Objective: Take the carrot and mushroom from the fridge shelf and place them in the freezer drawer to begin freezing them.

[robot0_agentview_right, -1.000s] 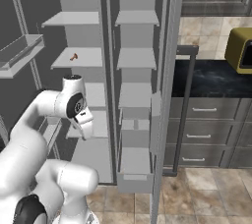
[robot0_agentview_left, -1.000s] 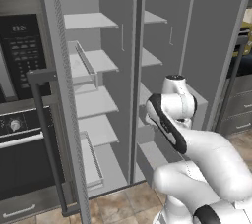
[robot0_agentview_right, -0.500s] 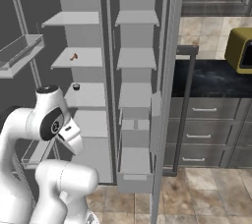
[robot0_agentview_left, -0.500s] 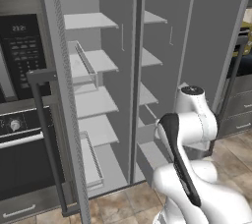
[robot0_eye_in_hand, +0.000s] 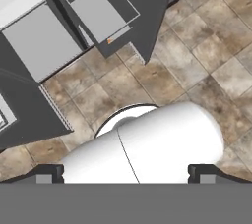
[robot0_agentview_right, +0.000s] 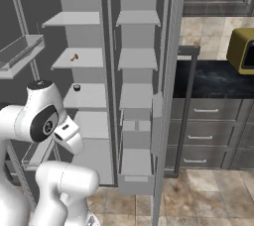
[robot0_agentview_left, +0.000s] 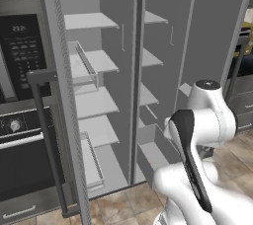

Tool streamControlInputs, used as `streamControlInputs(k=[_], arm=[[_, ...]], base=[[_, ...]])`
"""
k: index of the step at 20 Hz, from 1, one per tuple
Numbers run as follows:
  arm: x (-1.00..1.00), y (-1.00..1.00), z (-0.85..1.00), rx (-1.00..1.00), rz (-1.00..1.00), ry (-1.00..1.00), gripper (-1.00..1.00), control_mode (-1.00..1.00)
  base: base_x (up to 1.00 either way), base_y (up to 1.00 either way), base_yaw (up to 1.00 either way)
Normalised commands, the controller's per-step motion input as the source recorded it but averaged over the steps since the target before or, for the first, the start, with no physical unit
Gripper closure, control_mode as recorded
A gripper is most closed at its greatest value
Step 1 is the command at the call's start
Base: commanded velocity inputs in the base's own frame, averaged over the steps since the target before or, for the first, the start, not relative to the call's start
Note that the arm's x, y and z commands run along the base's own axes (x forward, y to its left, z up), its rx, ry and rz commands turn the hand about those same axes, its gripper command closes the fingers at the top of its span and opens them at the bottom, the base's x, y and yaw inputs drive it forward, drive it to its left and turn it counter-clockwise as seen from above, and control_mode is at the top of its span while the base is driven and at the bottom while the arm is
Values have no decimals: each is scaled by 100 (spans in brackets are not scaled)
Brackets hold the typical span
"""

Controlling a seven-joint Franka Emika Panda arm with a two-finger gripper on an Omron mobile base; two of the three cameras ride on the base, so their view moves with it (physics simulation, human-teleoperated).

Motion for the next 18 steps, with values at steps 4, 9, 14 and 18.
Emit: streamControlInputs(k=[4, 9, 14, 18], arm=[[0, 1, -22, 4, 1, 13, -100, -100], [0, 0, -1, 4, 3, 1, -100, 100], [0, 0, 0, 0, 0, 0, -100, 100], [0, 0, 0, 0, 0, 0, -100, 100]], base=[[0, 0, 0], [0, -18, 5], [0, -8, 13], [8, 61, 30]])
